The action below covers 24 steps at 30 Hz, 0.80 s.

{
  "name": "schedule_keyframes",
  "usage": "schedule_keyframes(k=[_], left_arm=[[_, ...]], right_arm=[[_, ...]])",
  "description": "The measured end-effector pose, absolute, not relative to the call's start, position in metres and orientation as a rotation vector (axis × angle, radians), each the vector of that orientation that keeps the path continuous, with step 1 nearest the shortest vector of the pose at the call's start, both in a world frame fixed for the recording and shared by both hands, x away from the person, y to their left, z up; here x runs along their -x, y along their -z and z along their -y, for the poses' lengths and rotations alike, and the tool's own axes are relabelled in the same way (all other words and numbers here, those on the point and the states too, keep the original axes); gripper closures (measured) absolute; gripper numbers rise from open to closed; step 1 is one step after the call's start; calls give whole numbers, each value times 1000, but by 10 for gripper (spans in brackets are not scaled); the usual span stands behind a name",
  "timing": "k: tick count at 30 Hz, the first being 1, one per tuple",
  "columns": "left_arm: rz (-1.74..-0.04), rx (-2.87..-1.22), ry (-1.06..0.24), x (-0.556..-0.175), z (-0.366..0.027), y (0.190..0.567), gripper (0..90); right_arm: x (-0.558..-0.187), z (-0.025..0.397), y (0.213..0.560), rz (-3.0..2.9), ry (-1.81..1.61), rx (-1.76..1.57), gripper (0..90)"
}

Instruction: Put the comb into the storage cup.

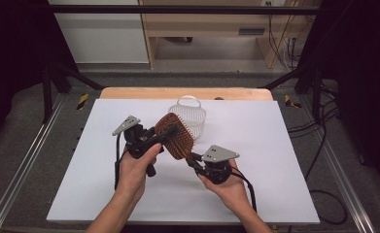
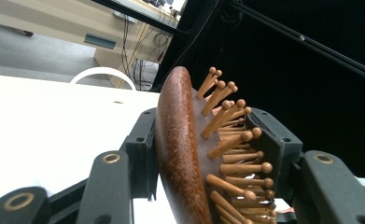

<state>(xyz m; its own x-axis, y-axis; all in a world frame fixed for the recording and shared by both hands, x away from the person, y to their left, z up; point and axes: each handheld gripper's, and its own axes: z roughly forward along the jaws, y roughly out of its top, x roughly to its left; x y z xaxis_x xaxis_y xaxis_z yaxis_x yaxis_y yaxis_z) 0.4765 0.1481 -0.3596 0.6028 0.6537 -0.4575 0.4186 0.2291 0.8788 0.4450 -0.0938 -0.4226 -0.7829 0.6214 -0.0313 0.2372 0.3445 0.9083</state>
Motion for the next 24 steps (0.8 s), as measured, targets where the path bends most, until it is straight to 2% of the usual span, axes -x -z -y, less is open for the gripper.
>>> schedule_keyframes(k=[24], left_arm=[[-964,-1426,-214,-475,-139,354,511]], right_arm=[[-448,93,426,-2269,-1458,-790,723]])
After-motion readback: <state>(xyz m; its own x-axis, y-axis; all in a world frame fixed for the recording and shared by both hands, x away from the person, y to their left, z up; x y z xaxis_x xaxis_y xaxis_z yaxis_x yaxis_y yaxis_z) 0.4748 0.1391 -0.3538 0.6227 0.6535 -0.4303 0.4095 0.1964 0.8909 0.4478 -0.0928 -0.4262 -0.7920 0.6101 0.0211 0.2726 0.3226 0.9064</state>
